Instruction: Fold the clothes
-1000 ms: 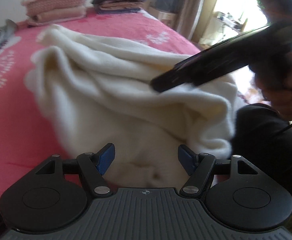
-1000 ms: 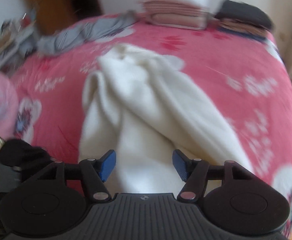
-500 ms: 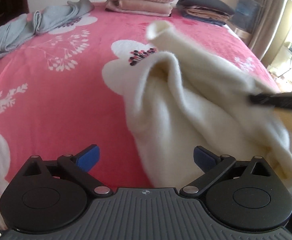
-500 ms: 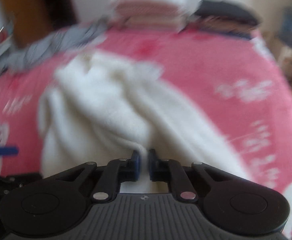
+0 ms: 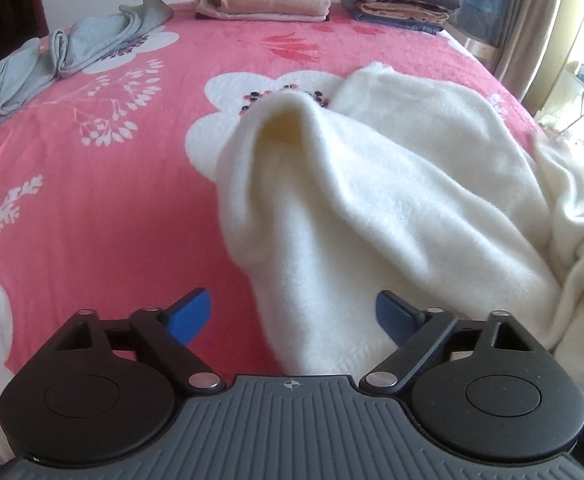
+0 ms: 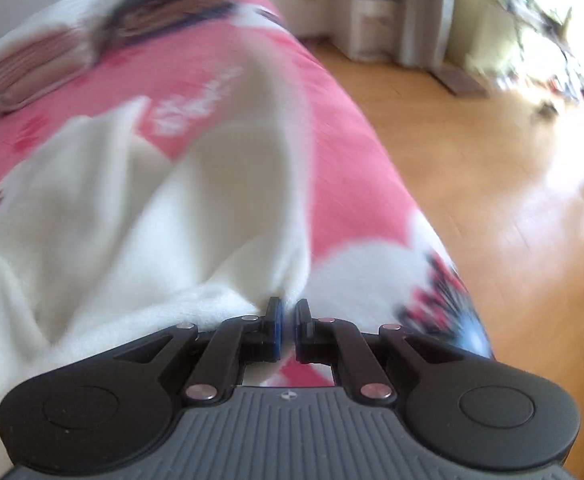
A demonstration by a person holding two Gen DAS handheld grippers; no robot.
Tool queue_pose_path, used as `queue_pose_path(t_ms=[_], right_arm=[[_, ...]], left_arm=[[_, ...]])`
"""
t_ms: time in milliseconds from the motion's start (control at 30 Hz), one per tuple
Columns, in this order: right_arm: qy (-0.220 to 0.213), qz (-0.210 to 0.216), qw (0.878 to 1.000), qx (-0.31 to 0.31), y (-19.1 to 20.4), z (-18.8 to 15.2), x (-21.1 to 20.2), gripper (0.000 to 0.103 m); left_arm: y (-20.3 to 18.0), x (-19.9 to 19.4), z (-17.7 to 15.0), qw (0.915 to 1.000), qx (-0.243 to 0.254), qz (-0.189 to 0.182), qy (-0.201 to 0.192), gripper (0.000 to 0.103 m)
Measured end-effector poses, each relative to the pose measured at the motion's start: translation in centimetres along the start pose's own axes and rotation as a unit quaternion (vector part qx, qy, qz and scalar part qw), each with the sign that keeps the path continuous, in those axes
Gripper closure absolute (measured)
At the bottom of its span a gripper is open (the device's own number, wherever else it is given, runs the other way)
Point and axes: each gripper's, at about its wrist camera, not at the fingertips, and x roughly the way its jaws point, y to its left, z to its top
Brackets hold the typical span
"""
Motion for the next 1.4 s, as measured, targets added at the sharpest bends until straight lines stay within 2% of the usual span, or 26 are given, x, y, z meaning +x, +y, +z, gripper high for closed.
queue_pose_path(t_ms=[67, 100, 200, 300, 333, 400, 433, 500, 567, 700, 767, 833, 900, 1033, 1133, 1200, 1233, 1267, 1367, 1400], right_arm=[[0.012, 0.016, 0.999, 0.031, -1.8, 0.1, -0.7, 0.097], [0.004, 0.033, 0.999, 0.037, -2.4, 0.1, -1.6, 0.095], [-0.04, 0.058, 0.997, 0.028, -2.6, 0.0, -5.5, 0.092], [-0.086, 0.092, 0.992, -0.008, -1.0, -0.3, -9.4, 0.086], [-0.095, 0.114, 0.989, -0.028, 0.4, -0.1, -10.3, 0.082], [-0.096, 0.165, 0.977, -0.093, 3.8, -0.6, -11.7, 0.065], [-0.091, 0.189, 0.969, -0.134, 5.7, -1.3, -12.3, 0.057], [-0.076, 0.228, 0.943, -0.229, 10.3, -3.7, -13.0, 0.055], [-0.057, 0.25, 0.912, -0.32, 14.8, -6.9, -13.2, 0.054], [-0.001, 0.269, 0.847, -0.458, 21.4, -12.8, -11.6, 0.052], [0.019, 0.257, 0.83, -0.495, 23.9, -14.6, -9.9, 0.049], [0.03, 0.239, 0.83, -0.504, 26.1, -15.4, -8.1, 0.048], [0.043, 0.241, 0.834, -0.495, 27.6, -15.7, -6.6, 0.048], [0.024, 0.23, 0.841, -0.489, 30.3, -16.5, -4.5, 0.042], [0.019, 0.212, 0.847, -0.488, 31.4, -17.4, -3.0, 0.041], [0.012, 0.209, 0.855, -0.474, 31.6, -17.3, -3.4, 0.056], [0.014, 0.211, 0.861, -0.463, 31.5, -16.7, -3.3, 0.079], [0.022, 0.215, 0.871, -0.441, 31.2, -15.6, -2.9, 0.091], [0.052, 0.27, 0.907, -0.318, 28.2, -11.1, -2.0, 0.094], [0.057, 0.292, 0.916, -0.268, 27.0, -9.4, -2.0, 0.094]], left_arm=[[0.1, 0.1, 0.1, 1.0, -0.001, 0.001, 0.001, 0.029], [0.1, 0.1, 0.1, 1.0, -0.002, 0.003, 0.002, 0.032], [0.3, 0.2, 0.2, 1.0, -0.005, 0.008, 0.002, 0.038], [0.6, 0.3, 0.2, 0.9999, -0.011, 0.008, 0.004, 0.044], [0.7, 0.3, 0.3, 0.9999, -0.012, 0.007, 0.005, 0.045], [0.8, 0.2, 0.3, 0.9998, -0.015, 0.007, 0.006, 0.045], [0.9, 0.1, 0.4, 0.9998, -0.018, 0.007, 0.006, 0.045], [1.2, -0.3, 0.5, 0.9997, -0.025, 0.007, 0.002, 0.045], [1.6, -0.9, 0.5, 0.9994, -0.034, 0.006, -0.003, 0.044], [3.0, -2.3, 0.4, 0.9981, -0.06, 0.008, -0.005, 0.038], [3.7, -3.0, 0.3, 0.9974, -0.071, 0.011, -0.01, 0.035], [4.3, -3.7, 0.2, 0.9965, -0.081, 0.015, -0.016, 0.031], [5.0, -4.4, 0.1, 0.9955, -0.091, 0.019, -0.022, 0.03], [6.3, -5.8, -0.1, 0.993, -0.11, 0.027, -0.035, 0.025], [7.2, -6.8, -0.2, 0.9911, -0.122, 0.033, -0.044, 0.024], [7.5, -7.1, -0.2, 0.9911, -0.119, 0.034, -0.049, 0.023], [7.6, -7.2, -0.2, 0.9911, -0.119, 0.034, -0.049, 0.023], [7.7, -7.3, -0.3, 0.9912, -0.119, 0.031, -0.05, 0.023], [7.4, -7.6, -0.5, 0.992, -0.113, 0.001, -0.056, 0.022], [7.3, -7.7, -0.5, 0.9921, -0.11, -0.011, -0.058, 0.021]])
